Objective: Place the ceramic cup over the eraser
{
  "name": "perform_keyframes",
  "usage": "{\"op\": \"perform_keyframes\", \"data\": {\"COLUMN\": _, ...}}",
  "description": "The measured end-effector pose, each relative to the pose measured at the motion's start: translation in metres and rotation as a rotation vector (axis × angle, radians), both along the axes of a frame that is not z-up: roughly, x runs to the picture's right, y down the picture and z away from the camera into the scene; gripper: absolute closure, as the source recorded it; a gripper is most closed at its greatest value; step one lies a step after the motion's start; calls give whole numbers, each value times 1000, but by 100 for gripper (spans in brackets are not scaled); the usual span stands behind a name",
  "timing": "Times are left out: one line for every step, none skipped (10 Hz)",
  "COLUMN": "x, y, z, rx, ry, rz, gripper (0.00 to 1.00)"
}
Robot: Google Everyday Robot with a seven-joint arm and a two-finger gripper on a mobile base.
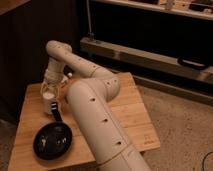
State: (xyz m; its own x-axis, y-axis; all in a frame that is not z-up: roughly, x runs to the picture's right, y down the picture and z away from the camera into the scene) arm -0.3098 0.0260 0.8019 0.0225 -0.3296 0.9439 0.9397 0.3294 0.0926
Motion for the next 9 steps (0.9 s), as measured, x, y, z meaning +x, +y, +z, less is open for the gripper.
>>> {"op": "perform_keyframes", "data": {"x": 7, "y": 0, "z": -2, "rx": -5, "ry": -4, "rz": -2, "gripper": 100}}
{"op": "perform_keyframes", "data": {"x": 10, "y": -1, "z": -4, "rx": -9, "ry": -7, "rz": -3, "gripper": 100}}
{"op": "perform_keyframes", "data": {"x": 10, "y": 0, "z": -6, "rx": -15, "ry": -14, "rz": -10, "gripper": 100}}
{"op": "perform_keyframes", "data": {"x": 12, "y": 0, "z": -7, "rx": -20, "ry": -17, "rz": -12, "gripper": 100}}
{"op": "perform_keyframes", "data": {"x": 16, "y": -1, "z": -6, "rx": -25, "ry": -20, "rz": -10, "gripper": 100}}
{"op": "perform_keyframes", "data": {"x": 20, "y": -1, "z": -5, "rx": -30, "ry": -24, "rz": -6, "gripper": 100}}
{"op": "perform_keyframes", "data": {"x": 22, "y": -1, "z": -5, "rx": -31, "ry": -27, "rz": -4, "gripper": 100}}
{"op": "perform_keyframes", "data": {"x": 21, "y": 1, "z": -4, "rx": -31, "ry": -31, "rz": 1, "gripper": 100}}
{"op": "perform_keyframes", "data": {"x": 21, "y": 0, "z": -2, "rx": -23, "ry": -30, "rz": 10, "gripper": 100}}
